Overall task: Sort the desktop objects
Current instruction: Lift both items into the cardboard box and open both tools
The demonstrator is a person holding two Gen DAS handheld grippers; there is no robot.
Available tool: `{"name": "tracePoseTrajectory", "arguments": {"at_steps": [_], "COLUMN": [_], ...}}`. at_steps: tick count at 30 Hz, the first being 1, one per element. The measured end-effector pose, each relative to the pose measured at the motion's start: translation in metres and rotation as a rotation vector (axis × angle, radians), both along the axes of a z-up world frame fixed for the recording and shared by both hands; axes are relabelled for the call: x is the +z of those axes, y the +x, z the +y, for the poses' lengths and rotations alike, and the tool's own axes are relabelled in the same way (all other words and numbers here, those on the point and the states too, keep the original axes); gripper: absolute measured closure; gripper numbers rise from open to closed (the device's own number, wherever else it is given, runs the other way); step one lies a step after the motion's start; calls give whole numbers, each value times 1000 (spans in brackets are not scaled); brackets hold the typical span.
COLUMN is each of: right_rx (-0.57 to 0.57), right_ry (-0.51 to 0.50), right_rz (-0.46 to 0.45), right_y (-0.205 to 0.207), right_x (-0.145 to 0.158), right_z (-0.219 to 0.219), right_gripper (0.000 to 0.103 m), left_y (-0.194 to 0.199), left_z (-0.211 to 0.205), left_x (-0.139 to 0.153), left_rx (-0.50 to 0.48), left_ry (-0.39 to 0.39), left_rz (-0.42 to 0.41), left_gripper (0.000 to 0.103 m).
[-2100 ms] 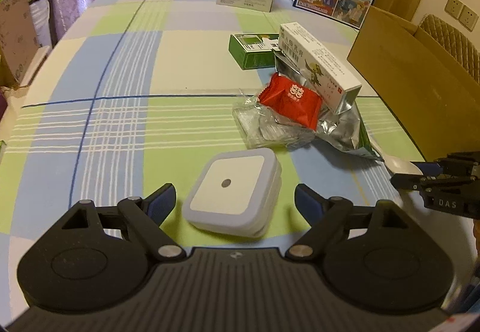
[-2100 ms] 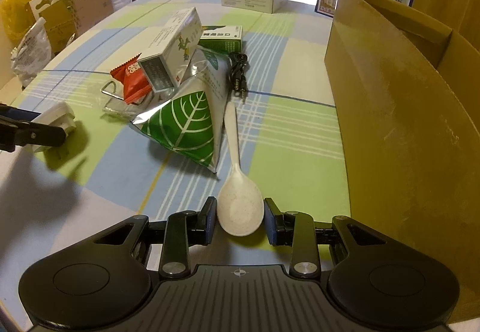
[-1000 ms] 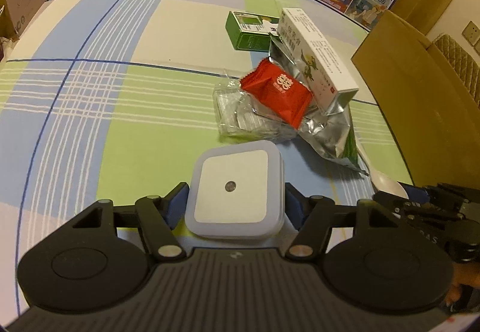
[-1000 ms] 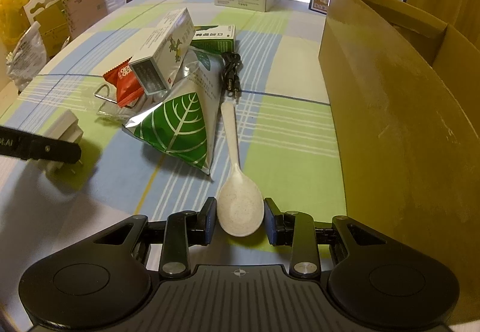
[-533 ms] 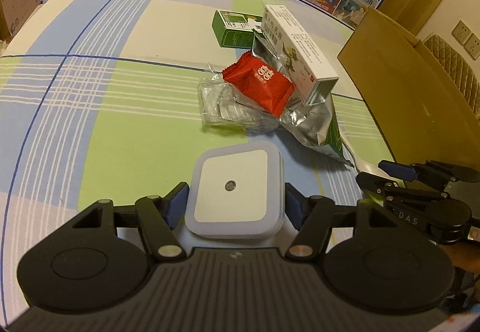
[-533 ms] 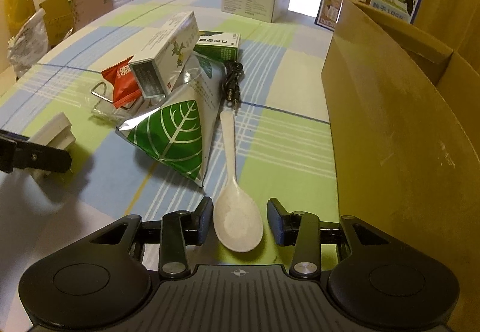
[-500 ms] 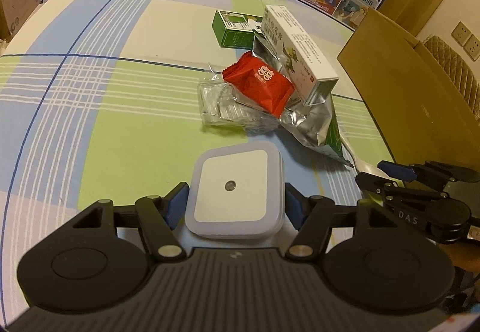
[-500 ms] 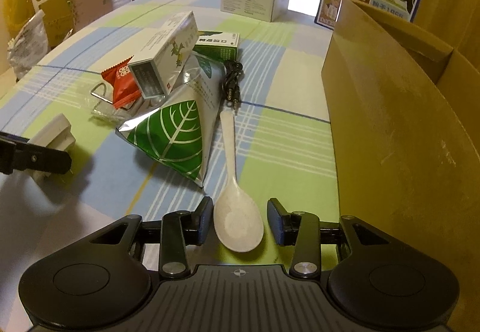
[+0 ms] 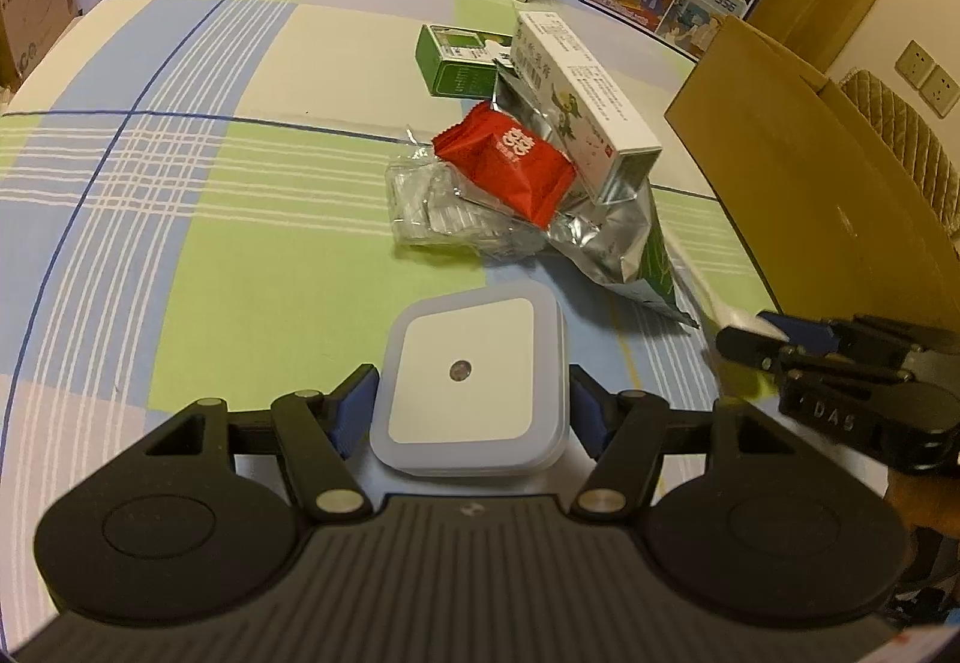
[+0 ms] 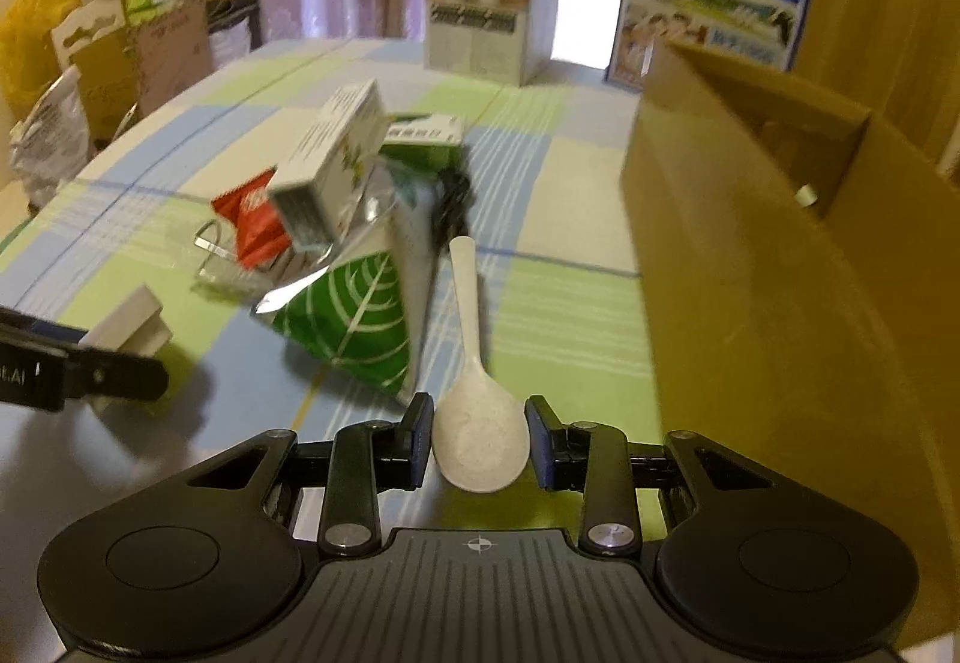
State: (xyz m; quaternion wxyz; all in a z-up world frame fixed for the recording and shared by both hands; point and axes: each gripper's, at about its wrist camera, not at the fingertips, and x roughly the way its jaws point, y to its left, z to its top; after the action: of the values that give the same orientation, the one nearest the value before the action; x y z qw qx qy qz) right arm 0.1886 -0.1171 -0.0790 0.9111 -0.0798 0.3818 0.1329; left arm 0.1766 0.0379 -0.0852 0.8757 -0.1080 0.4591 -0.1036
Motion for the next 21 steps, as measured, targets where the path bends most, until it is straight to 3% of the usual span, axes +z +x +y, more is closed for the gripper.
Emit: {"name": "tracePoseTrajectory", "arguments": {"at_steps": [8,21], "right_rx": [-7,-94], "right_ry": [32,118], "right_rz": [-93,-204], "right_y": [-18,-55], "right_x": [23,99], "right_z": [-4,-40], "right_gripper": [73,73], "left_y": [-10,-37], "left_z": [-11,-48], "left_x": [17,78], "left_rx": [-11,-56], "left_ry": [17,1], "left_rz": [-47,-148], "left_gripper": [42,42]}}
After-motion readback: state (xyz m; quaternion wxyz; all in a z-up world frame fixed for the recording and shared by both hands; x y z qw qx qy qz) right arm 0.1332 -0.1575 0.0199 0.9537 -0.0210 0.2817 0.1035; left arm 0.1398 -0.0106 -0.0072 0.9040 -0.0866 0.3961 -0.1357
